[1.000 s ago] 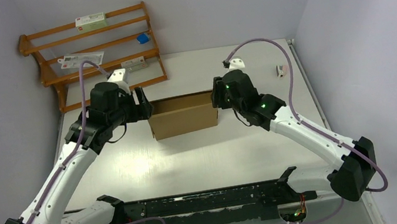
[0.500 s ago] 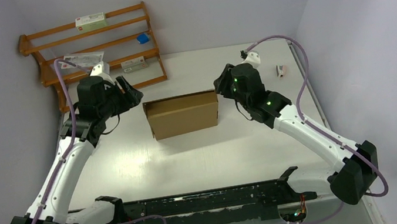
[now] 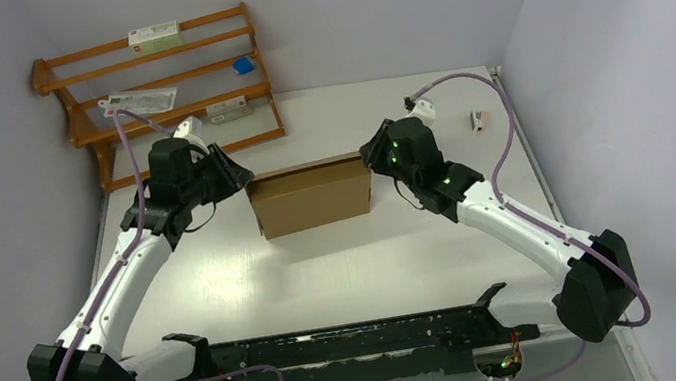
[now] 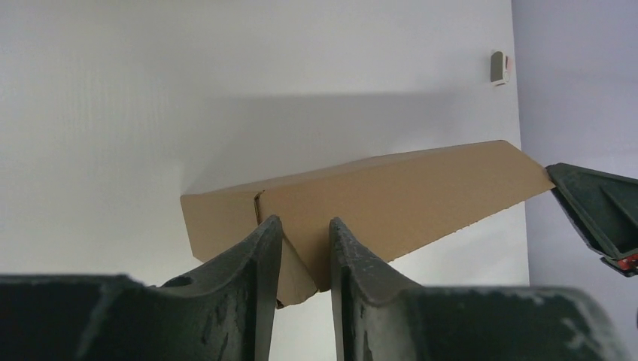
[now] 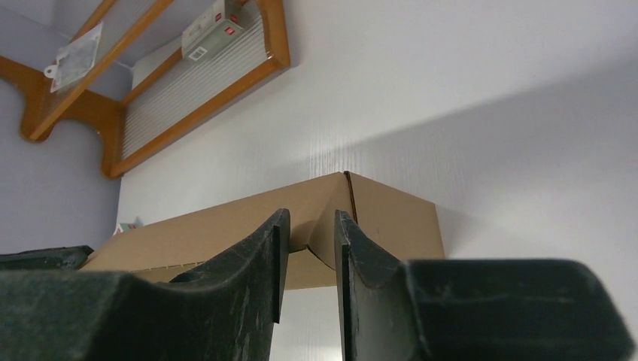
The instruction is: Fold the paper box
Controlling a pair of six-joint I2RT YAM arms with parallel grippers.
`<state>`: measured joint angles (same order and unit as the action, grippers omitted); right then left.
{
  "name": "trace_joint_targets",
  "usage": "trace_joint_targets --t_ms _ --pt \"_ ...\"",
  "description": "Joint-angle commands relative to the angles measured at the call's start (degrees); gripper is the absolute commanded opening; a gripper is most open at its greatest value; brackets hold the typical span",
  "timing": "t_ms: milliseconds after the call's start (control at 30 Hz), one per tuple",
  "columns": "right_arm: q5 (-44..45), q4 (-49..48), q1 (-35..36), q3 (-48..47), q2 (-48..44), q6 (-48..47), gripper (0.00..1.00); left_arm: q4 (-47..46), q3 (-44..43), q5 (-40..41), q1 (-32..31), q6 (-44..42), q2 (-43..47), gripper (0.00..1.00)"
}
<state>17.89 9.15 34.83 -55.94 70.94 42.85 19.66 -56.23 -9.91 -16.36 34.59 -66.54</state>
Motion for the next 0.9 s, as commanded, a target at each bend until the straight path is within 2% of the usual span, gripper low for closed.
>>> trace_joint_targets --t_ms 0,200,467,867 --pt "-2.8 -0.3 -0.1 4.6 -0.8 0.4 0.31 -1.7 2.3 -4.8 0.3 0.6 1.2 0.33" --pt "-4.3 -2.7 -0.1 8.9 -1.3 -0.1 0.31 -1.3 6.2 -3.9 0.3 0.1 3.3 0.32" --pt "-4.5 -3.6 -0.1 10.3 -1.8 -2.6 0.31 3.6 6.7 1.6 0.3 -3.8 5.1 0.33" --pt "-5.2 -3.0 -0.2 12.6 -1.8 -4.9 0.34 8.6 8.1 2.0 0.3 -6.4 5.5 0.5"
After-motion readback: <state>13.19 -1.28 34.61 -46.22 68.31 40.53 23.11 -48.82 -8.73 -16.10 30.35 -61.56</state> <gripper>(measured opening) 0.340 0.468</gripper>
